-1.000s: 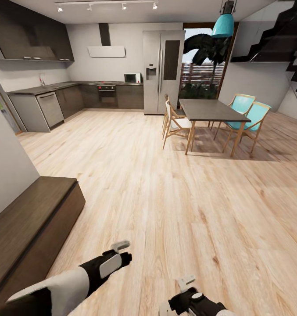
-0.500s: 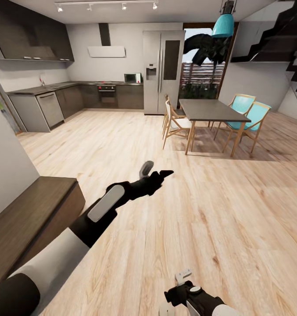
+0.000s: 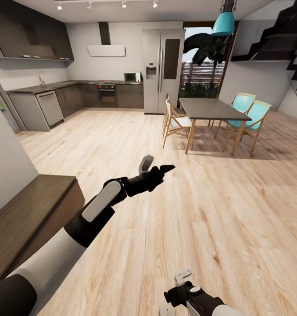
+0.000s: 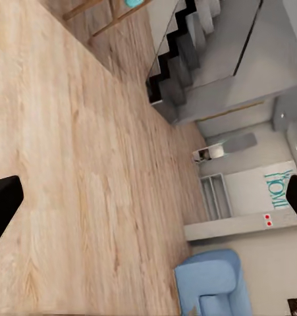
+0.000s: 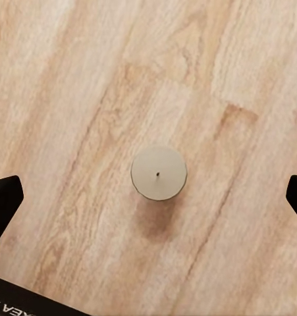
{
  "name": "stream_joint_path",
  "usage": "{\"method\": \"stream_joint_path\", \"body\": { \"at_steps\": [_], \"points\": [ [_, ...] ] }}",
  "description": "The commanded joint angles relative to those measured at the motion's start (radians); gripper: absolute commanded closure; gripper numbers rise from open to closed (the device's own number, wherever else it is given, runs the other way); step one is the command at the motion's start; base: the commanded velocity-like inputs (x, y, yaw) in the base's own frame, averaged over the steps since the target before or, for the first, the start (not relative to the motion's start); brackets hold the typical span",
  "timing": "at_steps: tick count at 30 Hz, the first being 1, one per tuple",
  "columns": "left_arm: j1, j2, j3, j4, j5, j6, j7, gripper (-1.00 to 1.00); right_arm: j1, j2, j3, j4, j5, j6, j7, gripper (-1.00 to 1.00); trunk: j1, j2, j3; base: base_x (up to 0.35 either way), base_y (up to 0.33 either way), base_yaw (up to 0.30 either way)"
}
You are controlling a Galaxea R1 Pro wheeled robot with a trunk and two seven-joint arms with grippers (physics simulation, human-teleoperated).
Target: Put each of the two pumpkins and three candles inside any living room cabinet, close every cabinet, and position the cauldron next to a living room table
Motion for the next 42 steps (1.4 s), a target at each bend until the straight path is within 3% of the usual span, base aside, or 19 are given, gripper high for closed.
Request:
{"method": "stream_joint_path", "body": {
  "at_steps": [1, 5, 11, 14, 42],
  "points": [
    [0.000, 0.001, 0.000, 0.001, 0.002, -0.001, 0.006, -1.00, 0.000, 0.000, 0.000, 0.000, 0.000, 0.000, 0.000, -1.00, 0.004, -0.007, -0.003, 0.000, 0.000, 0.000],
    [0.000, 0.011, 0.002, 0.011, 0.021, -0.001, 0.016, -1.00, 0.001, 0.001, 0.000, 0.000, 0.000, 0.000, 0.000, -1.00, 0.019, -0.035, -0.016, 0.000, 0.000, 0.000],
    [0.000, 0.052, 0.019, 0.041, 0.160, 0.002, 0.016, -1.00, 0.004, 0.002, 0.000, 0.003, 0.000, -0.001, 0.000, -1.00, 0.042, -0.077, -0.035, 0.000, 0.000, 0.000],
    [0.000, 0.057, 0.021, 0.040, 0.182, 0.004, 0.014, -1.00, 0.005, 0.001, 0.000, 0.004, 0.000, 0.001, -0.001, -1.00, 0.054, -0.098, -0.044, 0.000, 0.000, 0.000],
    [0.000, 0.061, 0.023, 0.039, 0.190, 0.004, 0.016, -1.00, 0.006, 0.000, 0.000, 0.008, -0.002, -0.002, -0.011, -1.00, 0.161, -0.294, -0.132, 0.000, 0.000, 0.000]
  ]
}}
